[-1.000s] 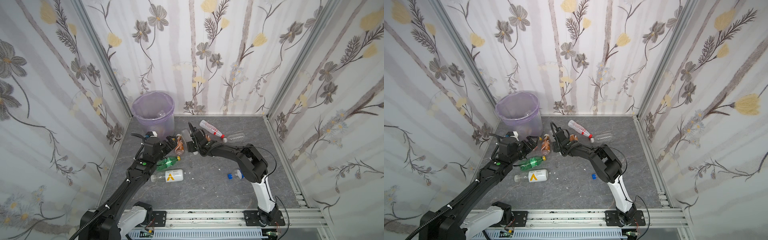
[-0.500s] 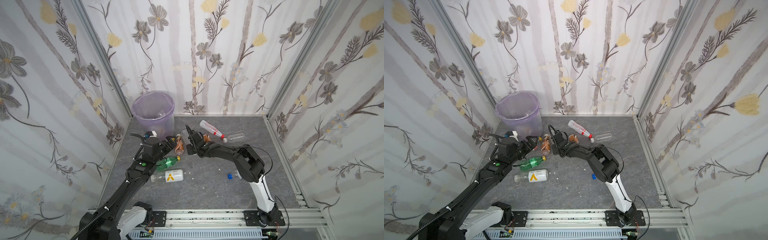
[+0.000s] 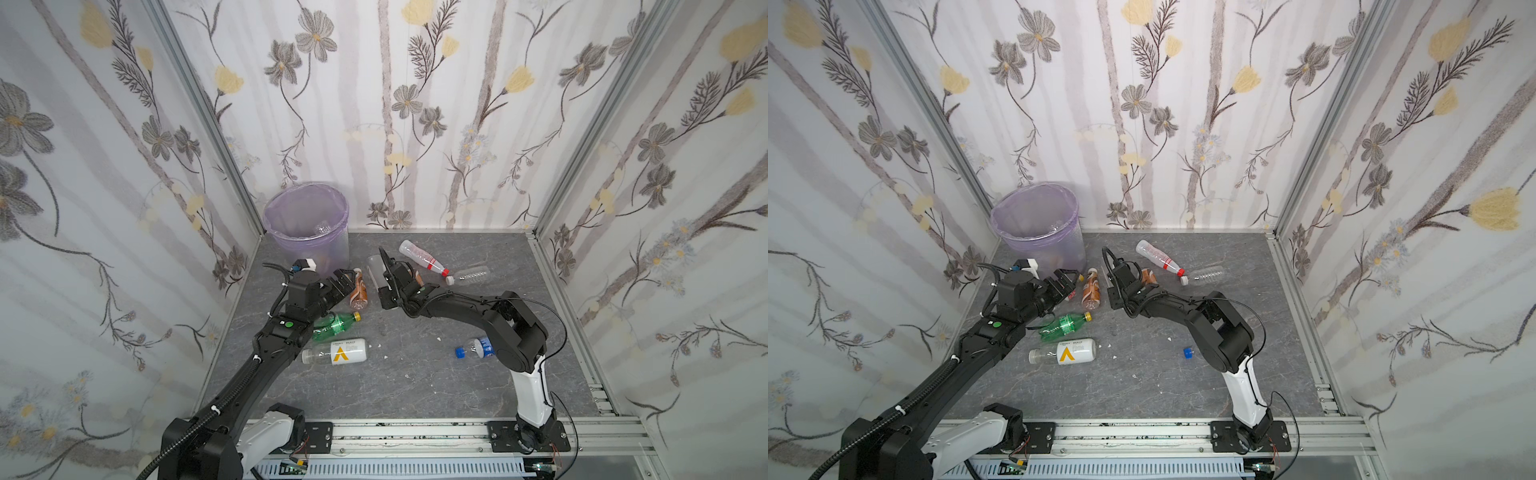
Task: Throw the plastic bottles in the bin
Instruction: 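Close the right gripper around the frosted bottle and lift it, then lift the frosted bottle to the left gripper while the left gripper grasps its bottom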
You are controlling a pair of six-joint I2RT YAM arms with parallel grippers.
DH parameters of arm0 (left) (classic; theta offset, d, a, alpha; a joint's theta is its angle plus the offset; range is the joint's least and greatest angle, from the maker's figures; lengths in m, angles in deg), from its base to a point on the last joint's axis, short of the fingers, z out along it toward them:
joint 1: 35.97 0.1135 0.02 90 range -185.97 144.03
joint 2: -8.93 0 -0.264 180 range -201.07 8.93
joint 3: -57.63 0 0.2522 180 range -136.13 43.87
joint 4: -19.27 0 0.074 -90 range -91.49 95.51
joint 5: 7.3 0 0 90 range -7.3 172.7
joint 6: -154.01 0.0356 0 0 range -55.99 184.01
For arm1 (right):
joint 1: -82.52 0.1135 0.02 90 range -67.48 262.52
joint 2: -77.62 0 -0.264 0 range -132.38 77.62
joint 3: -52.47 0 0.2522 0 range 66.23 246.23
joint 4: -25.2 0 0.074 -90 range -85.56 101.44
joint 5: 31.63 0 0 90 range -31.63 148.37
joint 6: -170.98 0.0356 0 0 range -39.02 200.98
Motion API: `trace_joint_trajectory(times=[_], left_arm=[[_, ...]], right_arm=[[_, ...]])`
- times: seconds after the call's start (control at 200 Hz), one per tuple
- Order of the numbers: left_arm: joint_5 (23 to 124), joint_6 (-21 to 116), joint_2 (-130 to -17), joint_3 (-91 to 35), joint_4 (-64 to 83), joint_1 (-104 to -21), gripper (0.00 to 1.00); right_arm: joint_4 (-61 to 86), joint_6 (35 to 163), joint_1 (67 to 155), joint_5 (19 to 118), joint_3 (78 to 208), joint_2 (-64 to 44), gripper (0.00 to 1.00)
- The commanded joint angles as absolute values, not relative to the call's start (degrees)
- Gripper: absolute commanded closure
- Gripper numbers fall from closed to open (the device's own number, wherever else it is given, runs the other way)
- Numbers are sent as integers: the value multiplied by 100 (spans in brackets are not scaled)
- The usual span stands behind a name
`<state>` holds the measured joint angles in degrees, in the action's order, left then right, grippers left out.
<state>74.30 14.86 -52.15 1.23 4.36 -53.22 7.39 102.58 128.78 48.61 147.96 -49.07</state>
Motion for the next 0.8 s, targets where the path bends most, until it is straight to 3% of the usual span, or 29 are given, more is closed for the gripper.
trace_joint_trajectory(times=[0.0,0.37,0.794], left_arm=[[7405,1385,-5256,16,586,-5319,0],[6739,1624,-6225,-989,595,-5341,0],[6679,1612,-6904,-1870,630,-5578,0]], right_arm=[[1081,10277,12875,4818,14698,-4688,45],[1242,10277,13133,4899,14096,-3444,45],[1503,10260,13432,4989,13526,-2203,45]])
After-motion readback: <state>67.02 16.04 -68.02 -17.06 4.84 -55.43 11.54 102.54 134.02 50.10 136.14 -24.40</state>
